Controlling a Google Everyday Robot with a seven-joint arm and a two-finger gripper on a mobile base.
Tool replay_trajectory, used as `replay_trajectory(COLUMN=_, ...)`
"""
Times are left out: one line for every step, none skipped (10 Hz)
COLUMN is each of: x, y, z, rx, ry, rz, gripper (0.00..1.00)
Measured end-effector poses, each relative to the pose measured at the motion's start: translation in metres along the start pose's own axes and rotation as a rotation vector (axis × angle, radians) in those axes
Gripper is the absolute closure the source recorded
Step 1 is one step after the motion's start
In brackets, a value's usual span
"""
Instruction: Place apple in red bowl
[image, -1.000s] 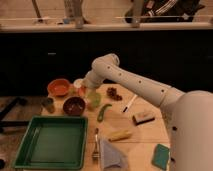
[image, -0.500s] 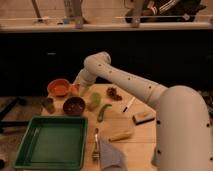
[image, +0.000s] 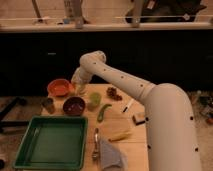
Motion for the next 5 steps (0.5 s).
replay_trajectory(x=-0.002, y=-0.004, z=0.005, rx=0.002, ry=-0.006, rz=0.002, gripper=1.00)
replay_trajectory(x=-0.002, y=-0.008, z=0.009, rx=0.004, ry=-0.011, rz=0.007, gripper=1.00)
replay_trajectory(x=-0.003, y=-0.010, z=0.012, rx=0.003, ry=-0.014, rz=0.009, gripper=1.00)
replay_trajectory(x=-0.004, y=-0.013, z=0.016, rx=0.002, ry=-0.018, rz=0.009, gripper=1.00)
replay_trajectory(x=-0.007, y=-0.018, z=0.021, rx=-0.001, ry=-0.022, rz=0.009, gripper=1.00)
